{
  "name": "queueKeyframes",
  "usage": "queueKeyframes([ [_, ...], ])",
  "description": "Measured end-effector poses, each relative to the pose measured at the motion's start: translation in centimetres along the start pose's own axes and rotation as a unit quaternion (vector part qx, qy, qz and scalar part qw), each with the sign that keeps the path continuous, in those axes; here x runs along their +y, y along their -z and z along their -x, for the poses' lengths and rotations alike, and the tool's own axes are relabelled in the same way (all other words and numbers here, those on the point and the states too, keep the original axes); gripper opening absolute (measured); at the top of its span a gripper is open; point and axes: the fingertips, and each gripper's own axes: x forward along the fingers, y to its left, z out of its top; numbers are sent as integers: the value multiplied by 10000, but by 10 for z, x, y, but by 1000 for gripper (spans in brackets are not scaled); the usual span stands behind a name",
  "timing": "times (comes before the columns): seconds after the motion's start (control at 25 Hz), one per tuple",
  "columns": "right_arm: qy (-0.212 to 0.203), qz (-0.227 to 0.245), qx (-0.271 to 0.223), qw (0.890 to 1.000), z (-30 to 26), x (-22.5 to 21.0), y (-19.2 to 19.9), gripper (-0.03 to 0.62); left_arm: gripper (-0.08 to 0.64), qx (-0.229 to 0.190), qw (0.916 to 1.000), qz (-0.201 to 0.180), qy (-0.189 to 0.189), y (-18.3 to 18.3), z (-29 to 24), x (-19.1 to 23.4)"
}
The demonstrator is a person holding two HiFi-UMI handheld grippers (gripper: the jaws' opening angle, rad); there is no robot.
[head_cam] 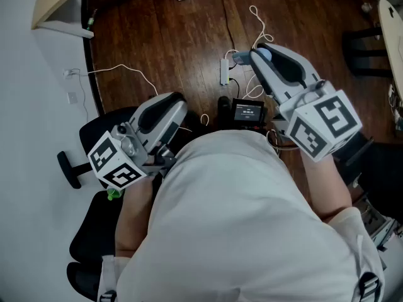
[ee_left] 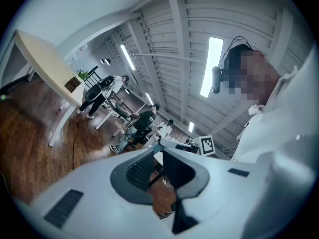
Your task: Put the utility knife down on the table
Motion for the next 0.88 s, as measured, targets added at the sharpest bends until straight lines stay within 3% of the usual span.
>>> queueKeyframes([
  [0.48, 9, 101, 40, 9999, -28, 46, 1, 72, 54, 4, 9999, 4, -147, -10, 53, 25],
  [0.88, 121, 163, -68, 9998, -47, 70, -1, 73, 54, 62, 10000, 28, -40, -14, 77, 37],
])
